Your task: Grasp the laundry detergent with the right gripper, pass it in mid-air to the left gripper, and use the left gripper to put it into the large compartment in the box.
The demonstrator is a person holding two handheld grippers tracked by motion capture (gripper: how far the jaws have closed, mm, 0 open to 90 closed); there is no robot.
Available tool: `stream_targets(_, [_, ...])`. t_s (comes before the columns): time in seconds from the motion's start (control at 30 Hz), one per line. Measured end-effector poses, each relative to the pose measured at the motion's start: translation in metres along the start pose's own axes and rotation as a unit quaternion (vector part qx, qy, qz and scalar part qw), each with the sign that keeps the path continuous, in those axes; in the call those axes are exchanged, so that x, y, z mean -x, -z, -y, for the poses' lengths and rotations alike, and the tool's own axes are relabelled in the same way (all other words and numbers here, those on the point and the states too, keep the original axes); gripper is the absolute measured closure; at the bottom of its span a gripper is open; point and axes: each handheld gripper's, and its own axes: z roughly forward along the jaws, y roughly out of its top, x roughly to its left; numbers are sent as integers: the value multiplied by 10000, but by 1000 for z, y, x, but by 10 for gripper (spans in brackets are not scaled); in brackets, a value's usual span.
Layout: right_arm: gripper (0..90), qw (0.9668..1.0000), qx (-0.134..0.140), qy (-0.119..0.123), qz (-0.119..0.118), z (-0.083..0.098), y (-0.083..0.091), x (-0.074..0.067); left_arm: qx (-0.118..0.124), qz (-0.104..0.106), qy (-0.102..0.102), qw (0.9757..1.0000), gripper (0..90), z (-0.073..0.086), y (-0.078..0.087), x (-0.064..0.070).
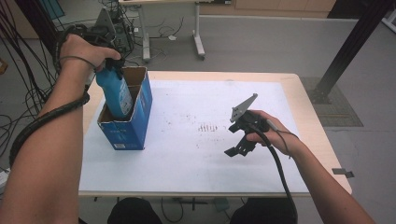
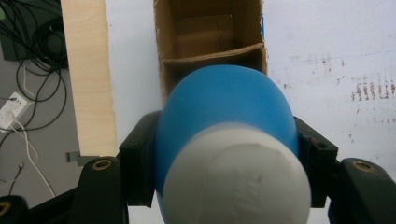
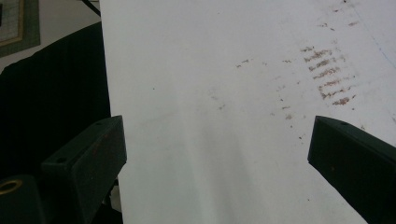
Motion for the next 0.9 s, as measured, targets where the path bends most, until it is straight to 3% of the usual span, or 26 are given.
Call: stream_targets(0.9, [44,10000,-41,-33,-38,0,-3,1,-197,27,7,9998,377,7,-50,-2])
